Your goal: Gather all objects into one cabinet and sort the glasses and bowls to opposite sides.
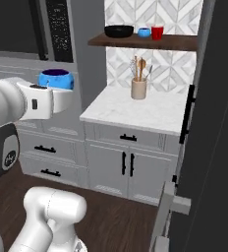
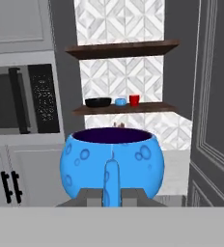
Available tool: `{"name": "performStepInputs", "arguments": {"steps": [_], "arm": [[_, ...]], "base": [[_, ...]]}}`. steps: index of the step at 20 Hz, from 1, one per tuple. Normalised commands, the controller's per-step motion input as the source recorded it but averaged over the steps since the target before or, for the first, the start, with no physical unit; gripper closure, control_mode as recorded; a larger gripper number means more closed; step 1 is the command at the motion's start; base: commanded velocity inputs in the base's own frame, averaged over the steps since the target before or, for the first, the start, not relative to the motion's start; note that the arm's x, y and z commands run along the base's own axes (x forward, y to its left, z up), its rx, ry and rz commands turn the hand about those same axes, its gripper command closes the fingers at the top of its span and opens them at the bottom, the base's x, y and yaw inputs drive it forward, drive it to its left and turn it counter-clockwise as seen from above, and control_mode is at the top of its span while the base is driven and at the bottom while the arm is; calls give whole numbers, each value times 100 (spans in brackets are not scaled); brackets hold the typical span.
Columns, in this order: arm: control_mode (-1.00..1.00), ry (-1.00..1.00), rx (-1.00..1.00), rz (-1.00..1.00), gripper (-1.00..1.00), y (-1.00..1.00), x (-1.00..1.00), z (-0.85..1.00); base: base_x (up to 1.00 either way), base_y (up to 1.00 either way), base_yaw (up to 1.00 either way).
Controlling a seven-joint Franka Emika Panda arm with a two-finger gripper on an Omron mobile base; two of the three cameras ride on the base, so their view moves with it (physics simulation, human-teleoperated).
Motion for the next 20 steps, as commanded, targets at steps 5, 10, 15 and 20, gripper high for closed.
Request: {"name": "performStepInputs", "arguments": {"steps": [5,10,15,20], "arm": [[100,0,0,0,100,0,0,0],[100,0,0,0,100,0,0,0],[100,0,0,0,100,0,0,0],[100,0,0,0,100,0,0,0]], "base": [[79,2,-29],[98,2,-19],[76,0,-18],[22,-1,-15]]}}
